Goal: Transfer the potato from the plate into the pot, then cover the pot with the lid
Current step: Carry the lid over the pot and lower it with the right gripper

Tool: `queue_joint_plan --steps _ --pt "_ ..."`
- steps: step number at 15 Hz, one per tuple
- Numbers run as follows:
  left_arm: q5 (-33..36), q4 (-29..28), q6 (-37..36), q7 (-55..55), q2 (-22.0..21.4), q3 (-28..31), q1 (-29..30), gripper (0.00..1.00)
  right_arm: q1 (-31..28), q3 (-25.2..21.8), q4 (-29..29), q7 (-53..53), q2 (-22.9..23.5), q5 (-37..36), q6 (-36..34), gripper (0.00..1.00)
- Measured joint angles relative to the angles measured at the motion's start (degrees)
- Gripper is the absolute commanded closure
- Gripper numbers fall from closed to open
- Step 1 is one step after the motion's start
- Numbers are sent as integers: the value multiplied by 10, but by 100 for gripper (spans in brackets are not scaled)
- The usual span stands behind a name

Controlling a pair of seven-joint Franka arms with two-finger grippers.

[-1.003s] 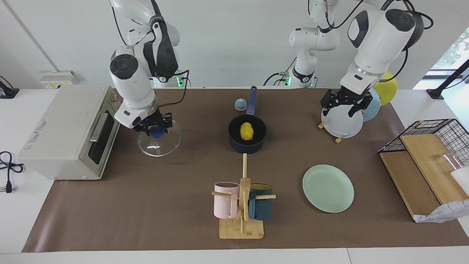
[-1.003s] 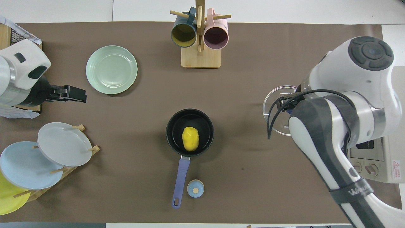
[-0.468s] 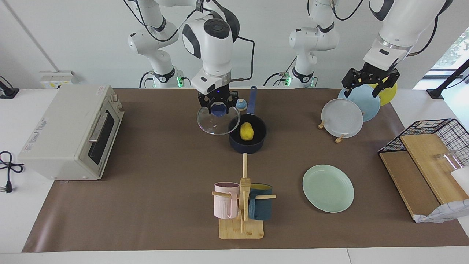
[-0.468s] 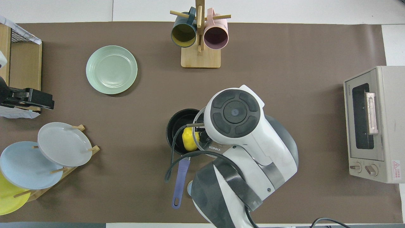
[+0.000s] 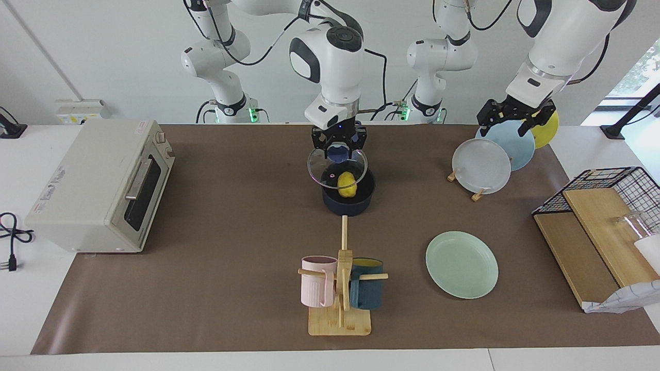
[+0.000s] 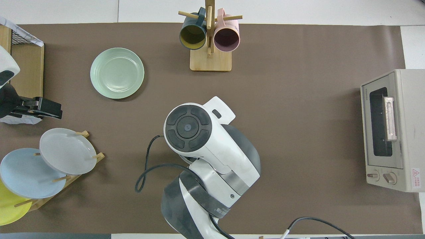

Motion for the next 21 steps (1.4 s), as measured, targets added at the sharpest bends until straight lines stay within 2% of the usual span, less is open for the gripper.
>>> queue_joint_plan --steps 3,21 --pt "-12 2 1 -2 0 0 1 0 9 -1 3 6 20 -9 15 100" --pt "-25 7 16 -3 0 -3 15 0 6 -6 -17 6 32 -10 44 100"
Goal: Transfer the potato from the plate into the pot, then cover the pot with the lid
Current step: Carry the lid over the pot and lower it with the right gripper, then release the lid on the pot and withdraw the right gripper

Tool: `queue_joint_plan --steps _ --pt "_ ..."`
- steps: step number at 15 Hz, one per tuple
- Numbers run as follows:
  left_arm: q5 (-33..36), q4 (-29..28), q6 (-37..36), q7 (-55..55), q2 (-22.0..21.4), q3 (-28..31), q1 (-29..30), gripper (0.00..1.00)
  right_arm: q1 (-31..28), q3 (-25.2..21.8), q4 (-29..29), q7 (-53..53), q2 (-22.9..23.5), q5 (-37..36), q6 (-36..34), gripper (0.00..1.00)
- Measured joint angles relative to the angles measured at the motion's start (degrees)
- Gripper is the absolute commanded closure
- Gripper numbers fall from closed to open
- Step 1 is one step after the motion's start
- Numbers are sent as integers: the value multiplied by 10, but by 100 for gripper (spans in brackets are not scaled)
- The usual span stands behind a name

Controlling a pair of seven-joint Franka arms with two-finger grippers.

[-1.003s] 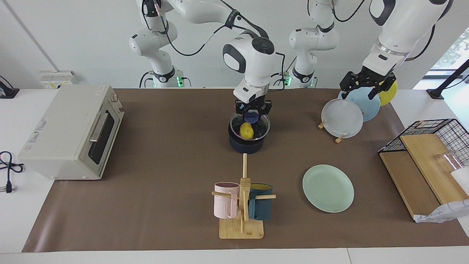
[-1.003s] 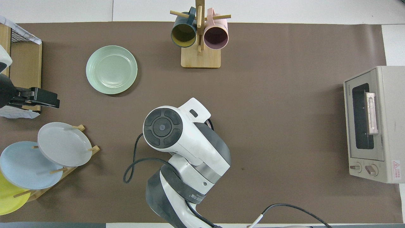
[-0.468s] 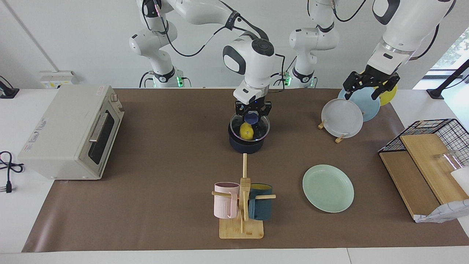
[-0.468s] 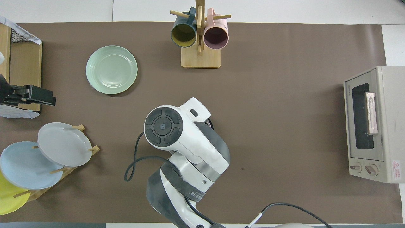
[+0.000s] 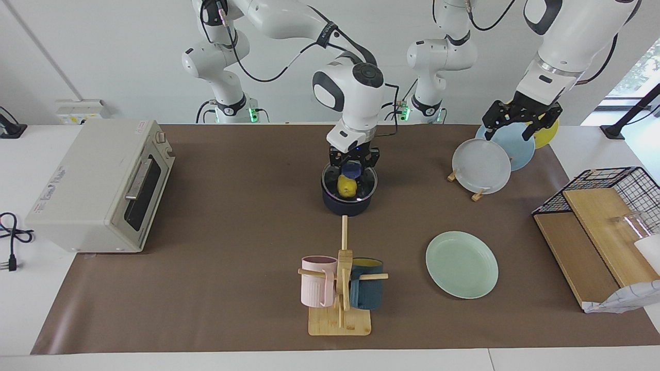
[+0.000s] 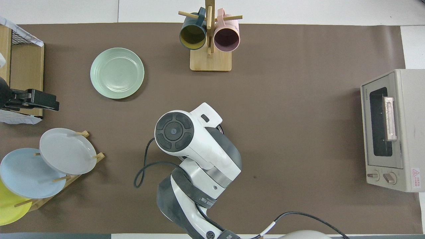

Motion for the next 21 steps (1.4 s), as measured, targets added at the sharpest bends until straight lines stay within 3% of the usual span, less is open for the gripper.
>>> queue_joint_plan --steps 7,8,9,10,11,17,21 --pt "0 0 0 0 0 0 6 0 0 -1 -6 0 0 -3 8 100" --pt "0 0 0 0 0 0 6 0 0 -1 -7 0 0 -3 9 94" --pt "0 -1 -1 0 0 0 6 0 0 -1 -7 0 0 -3 10 58" --pt "0 -1 -1 0 0 0 6 0 0 -1 -7 0 0 -3 10 12" --pt "0 -3 -1 0 0 0 6 0 0 -1 -7 0 0 -3 10 0" --pt "1 -6 -4 0 0 0 6 0 -5 -5 0 0 -12 -17 8 0" --pt "2 -6 -5 0 0 0 7 0 -54 -8 44 -39 -41 -18 -65 0"
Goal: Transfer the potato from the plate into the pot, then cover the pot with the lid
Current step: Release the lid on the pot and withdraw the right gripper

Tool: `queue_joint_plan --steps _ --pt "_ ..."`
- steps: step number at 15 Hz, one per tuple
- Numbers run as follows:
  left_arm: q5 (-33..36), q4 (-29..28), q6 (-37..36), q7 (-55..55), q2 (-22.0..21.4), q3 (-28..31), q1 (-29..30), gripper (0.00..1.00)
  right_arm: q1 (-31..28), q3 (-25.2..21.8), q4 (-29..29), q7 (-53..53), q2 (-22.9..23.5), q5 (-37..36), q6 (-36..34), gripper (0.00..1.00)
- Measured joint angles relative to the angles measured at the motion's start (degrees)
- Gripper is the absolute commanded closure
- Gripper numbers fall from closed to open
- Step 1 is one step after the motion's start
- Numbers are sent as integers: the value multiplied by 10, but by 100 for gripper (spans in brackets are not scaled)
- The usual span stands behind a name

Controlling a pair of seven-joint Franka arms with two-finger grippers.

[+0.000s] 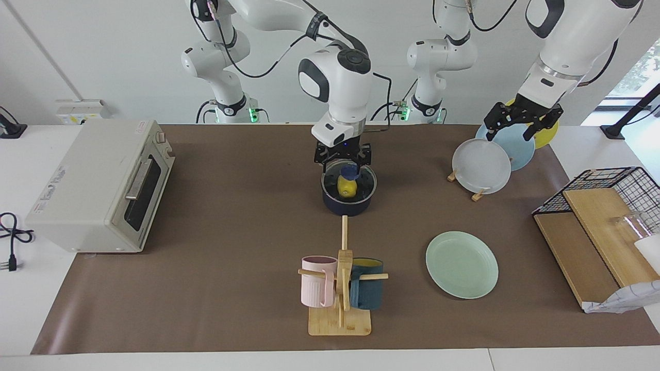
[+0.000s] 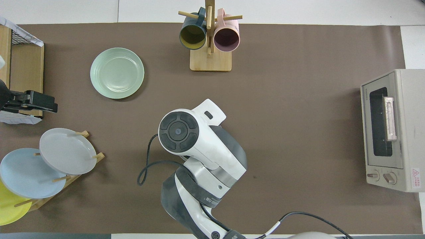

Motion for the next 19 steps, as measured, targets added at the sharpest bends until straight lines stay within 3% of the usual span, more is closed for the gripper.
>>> queue_joint_plan --steps 13,19 --pt "11 0 0 0 0 0 0 0 -258 -3 19 -297 -122 9 -163 0" --pt "11 0 0 0 0 0 0 0 -291 -3 18 -356 -149 10 -204 0"
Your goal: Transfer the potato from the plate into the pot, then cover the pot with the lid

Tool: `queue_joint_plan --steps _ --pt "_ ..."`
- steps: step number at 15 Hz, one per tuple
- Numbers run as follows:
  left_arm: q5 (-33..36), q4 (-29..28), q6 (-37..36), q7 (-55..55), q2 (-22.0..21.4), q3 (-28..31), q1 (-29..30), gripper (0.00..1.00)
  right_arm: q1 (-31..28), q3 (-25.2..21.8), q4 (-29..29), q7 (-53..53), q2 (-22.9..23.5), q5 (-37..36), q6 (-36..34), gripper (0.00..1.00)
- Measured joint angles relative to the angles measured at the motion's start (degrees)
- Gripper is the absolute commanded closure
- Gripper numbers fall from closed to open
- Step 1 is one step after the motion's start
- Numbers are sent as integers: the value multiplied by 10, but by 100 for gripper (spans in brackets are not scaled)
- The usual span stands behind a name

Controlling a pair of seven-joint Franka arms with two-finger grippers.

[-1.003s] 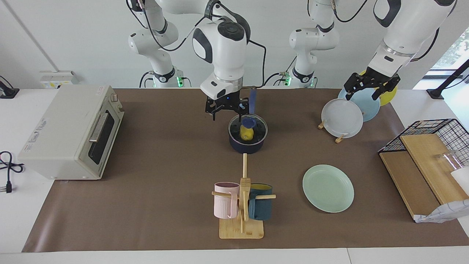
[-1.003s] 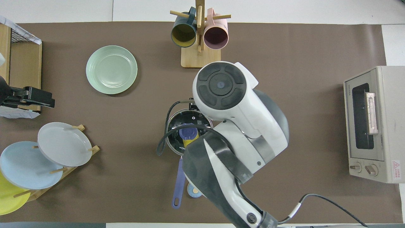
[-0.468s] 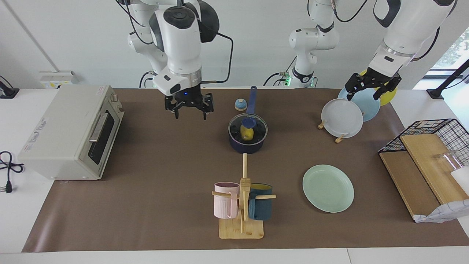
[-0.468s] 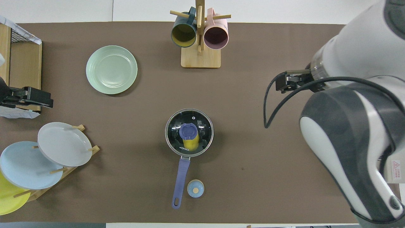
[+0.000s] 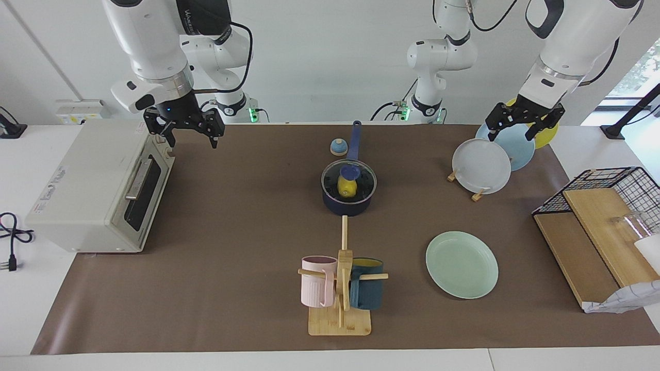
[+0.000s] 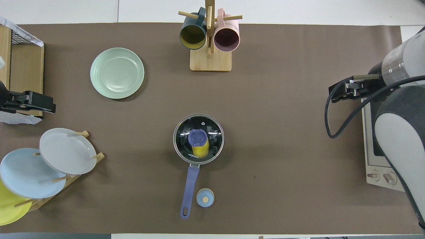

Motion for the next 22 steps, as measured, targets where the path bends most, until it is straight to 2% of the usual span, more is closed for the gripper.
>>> queue_joint_plan --steps 6,10,17,22 --pt "0 0 0 0 0 0 0 0 -19 -37 -35 -87 -29 0 -15 0" --pt "0 0 0 0 0 0 0 0 -22 -42 -75 -94 -52 0 -14 0" --pt "0 0 0 0 0 0 0 0 -28 -42 -77 -121 -53 -2 -12 0" --pt "0 0 0 0 0 0 0 0 -54 -30 -76 -129 -53 -1 -14 0"
